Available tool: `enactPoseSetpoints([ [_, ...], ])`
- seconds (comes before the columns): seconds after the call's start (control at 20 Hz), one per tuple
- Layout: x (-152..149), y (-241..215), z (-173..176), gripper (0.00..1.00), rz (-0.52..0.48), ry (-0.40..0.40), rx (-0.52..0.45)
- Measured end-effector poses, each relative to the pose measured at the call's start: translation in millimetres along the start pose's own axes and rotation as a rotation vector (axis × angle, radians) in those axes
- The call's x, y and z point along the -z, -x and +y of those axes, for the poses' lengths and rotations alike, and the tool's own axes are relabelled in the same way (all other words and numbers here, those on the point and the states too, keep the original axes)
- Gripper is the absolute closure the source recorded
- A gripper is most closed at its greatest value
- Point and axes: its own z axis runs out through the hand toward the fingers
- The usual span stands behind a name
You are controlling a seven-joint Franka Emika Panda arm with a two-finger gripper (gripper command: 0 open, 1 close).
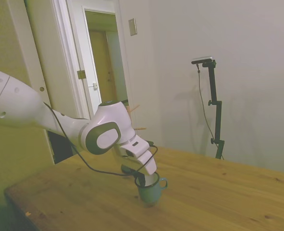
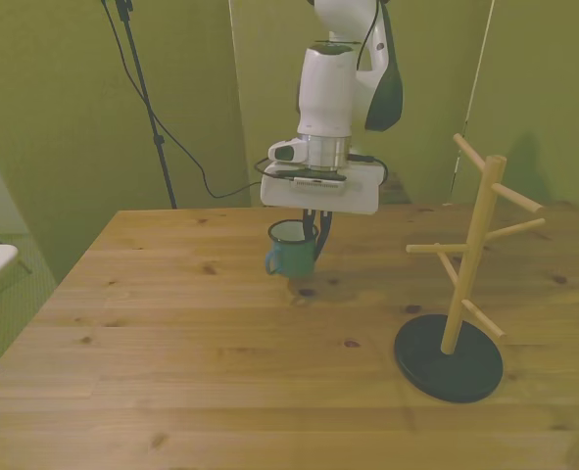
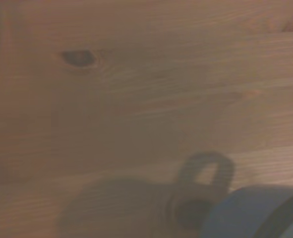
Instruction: Unload the mug
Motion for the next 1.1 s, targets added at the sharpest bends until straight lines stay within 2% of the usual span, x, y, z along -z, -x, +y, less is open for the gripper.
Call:
enactPoseSetpoints([
  [0.1, -7.0, -2.3, -4.3, 1.00, -0.037, -0.011, -0.002],
  [0.45, -20.0, -5.5, -20.2, 1.00, -0.126, 0.050, 0.013],
  [0.8, -22.9, -7.2, -27.2, 1.00, -0.074, 0.124, 0.031],
  [1.1, -23.6, -4.1, -32.3, 1.00, -0.033, 0.144, 0.032],
])
